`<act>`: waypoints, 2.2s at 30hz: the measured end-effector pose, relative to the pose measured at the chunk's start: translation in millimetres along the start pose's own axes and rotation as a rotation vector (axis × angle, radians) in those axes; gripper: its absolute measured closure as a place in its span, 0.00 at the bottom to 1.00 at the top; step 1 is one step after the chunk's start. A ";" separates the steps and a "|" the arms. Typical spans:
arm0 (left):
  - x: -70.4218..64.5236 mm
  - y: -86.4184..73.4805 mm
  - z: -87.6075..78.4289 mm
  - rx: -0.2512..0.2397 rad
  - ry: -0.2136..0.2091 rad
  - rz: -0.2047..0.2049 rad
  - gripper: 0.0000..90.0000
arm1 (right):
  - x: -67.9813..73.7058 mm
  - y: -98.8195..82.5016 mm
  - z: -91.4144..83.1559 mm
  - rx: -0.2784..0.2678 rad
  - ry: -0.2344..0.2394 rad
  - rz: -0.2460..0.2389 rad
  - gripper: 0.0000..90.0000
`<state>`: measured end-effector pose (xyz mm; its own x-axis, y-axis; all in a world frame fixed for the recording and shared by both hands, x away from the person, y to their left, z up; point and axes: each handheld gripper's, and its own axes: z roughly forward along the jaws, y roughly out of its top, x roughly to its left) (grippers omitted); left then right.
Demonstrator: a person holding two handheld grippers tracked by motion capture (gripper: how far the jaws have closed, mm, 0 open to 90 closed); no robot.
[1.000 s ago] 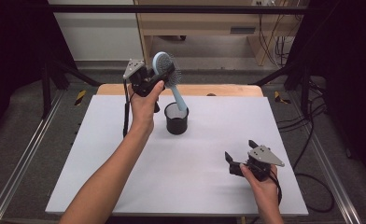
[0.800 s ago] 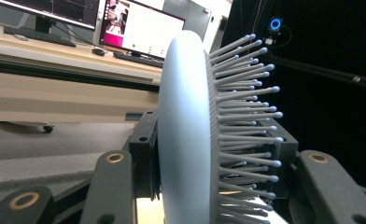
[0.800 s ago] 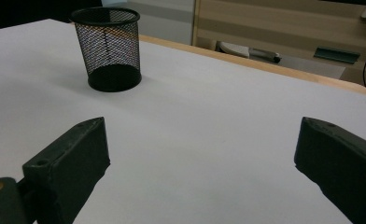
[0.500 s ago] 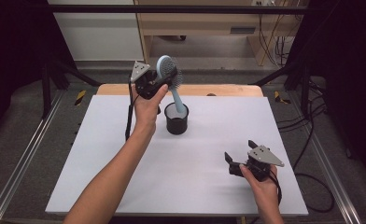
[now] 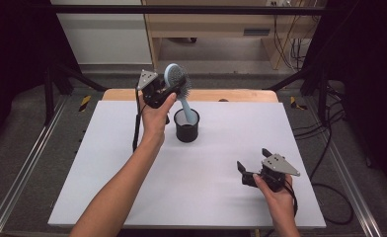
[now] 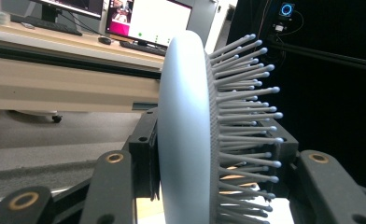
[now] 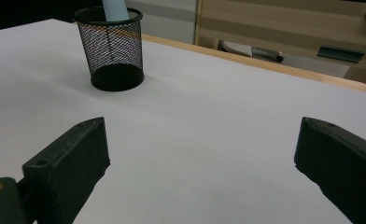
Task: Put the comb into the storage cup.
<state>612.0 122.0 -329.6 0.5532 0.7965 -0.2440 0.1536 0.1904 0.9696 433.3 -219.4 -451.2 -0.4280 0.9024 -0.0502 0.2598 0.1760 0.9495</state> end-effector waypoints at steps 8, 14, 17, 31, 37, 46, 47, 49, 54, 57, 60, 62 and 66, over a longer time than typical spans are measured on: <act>1.5 -6.8 2.1 0.009 0.004 -0.006 0.56 | 0.8 -0.1 0.1 -0.001 0.002 0.006 0.04; 1.6 -12.0 2.9 0.018 0.003 -0.010 0.56 | 1.1 -0.1 0.4 0.000 0.003 0.006 0.04; 1.8 -14.2 3.4 0.020 0.006 -0.016 0.56 | 1.2 -0.2 0.3 -0.001 0.003 0.005 0.04; 4.4 -25.9 6.7 0.038 0.011 -0.014 0.56 | 2.0 -0.5 0.6 0.004 0.005 -0.002 0.04; 5.4 -30.0 7.1 0.047 0.012 -0.011 0.56 | 2.4 -0.4 0.8 0.001 0.005 -0.003 0.04; 4.1 -34.6 8.7 0.060 0.009 -0.002 0.56 | 3.1 -0.4 0.8 0.001 0.008 -0.002 0.04; 3.7 -35.3 9.0 0.061 0.009 -0.002 0.56 | 3.0 -0.4 0.8 0.001 0.008 -0.002 0.04; 2.9 -36.4 9.4 0.064 0.007 -0.001 0.56 | 3.1 -0.4 0.8 0.001 0.009 -0.002 0.04; 2.2 -39.1 10.2 0.071 0.008 0.003 0.56 | 3.4 -0.5 0.8 0.003 0.009 -0.002 0.04; 2.3 -40.3 10.5 0.076 0.006 0.000 0.56 | 3.2 -0.4 0.8 0.003 0.010 -0.003 0.04; 2.5 -41.0 10.9 0.077 0.008 0.003 0.56 | 3.4 -0.5 1.0 0.003 0.010 -0.004 0.04; 2.4 -41.7 11.2 0.077 0.008 0.002 0.55 | 3.5 -0.6 1.1 0.004 0.010 -0.003 0.04; 2.2 -43.9 11.8 0.080 0.008 0.001 0.55 | 3.4 -0.7 1.1 0.005 0.011 -0.003 0.04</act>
<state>616.1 108.7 -372.9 0.5472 0.8010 -0.2428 0.2182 0.1435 0.9653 432.6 -216.1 -452.3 -0.4379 0.8976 -0.0497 0.2628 0.1807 0.9478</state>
